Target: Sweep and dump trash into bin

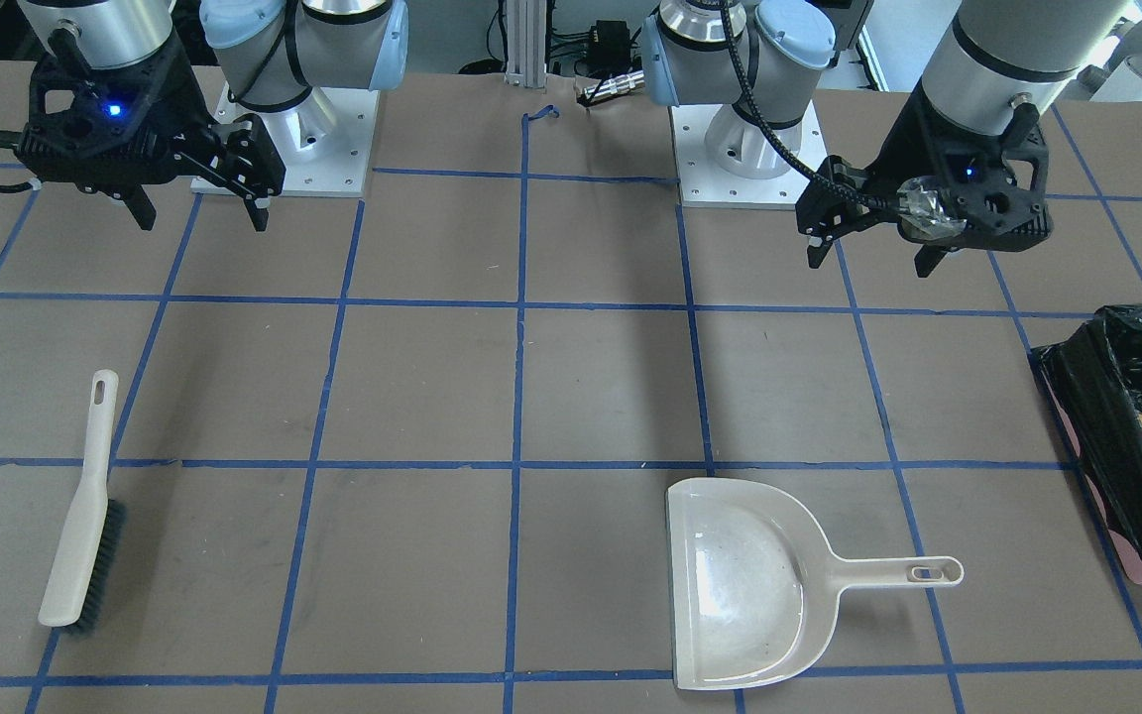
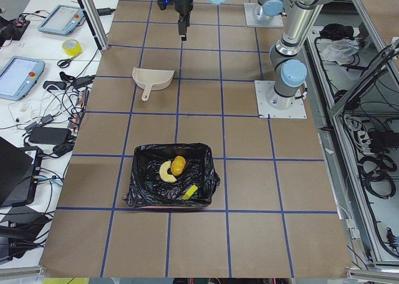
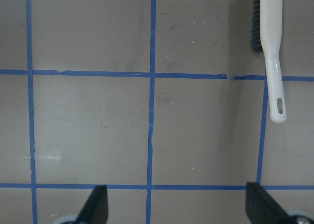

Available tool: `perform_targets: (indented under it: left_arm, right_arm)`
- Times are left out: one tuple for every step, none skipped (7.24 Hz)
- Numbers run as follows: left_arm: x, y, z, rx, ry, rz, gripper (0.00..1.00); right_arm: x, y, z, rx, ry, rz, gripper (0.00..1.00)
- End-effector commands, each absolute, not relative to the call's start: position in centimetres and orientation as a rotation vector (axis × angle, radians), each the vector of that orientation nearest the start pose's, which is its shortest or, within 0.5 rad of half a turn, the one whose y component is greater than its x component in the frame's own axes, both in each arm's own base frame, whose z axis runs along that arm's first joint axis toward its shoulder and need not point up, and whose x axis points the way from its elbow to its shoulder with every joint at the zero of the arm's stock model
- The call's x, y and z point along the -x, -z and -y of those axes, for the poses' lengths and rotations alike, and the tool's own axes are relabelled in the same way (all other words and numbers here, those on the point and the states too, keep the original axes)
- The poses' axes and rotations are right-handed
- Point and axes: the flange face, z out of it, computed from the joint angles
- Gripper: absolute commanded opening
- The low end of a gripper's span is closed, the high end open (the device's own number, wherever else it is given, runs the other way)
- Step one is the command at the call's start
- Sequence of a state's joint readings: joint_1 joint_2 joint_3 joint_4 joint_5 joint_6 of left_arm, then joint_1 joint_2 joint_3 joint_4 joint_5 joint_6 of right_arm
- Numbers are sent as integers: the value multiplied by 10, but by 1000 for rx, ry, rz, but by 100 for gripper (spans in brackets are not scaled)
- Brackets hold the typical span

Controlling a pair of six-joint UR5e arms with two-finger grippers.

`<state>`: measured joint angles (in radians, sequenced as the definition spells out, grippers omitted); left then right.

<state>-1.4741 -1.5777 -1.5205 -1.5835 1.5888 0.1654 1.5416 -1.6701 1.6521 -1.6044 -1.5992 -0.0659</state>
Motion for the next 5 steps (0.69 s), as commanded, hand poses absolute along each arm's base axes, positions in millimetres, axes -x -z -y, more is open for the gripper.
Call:
perform_targets:
  left_arm:
    - [83, -502, 505, -44, 181, -3104, 100]
    - [84, -499, 508, -8, 185, -3107, 100]
    - [89, -499, 507, -3, 185, -3107, 100]
    - [94, -498, 506, -17, 181, -3110, 100]
    - [97, -498, 505, -27, 181, -3109, 100]
  right_arm:
    - [-117, -498, 458, 57, 80, -3172, 100]
    - [-117, -498, 458, 57, 81, -3170, 100]
    - [-117, -498, 458, 57, 78, -3176, 100]
    - [-117, -498, 458, 57, 78, -3176, 100]
    - [-117, -498, 458, 57, 78, -3175, 100]
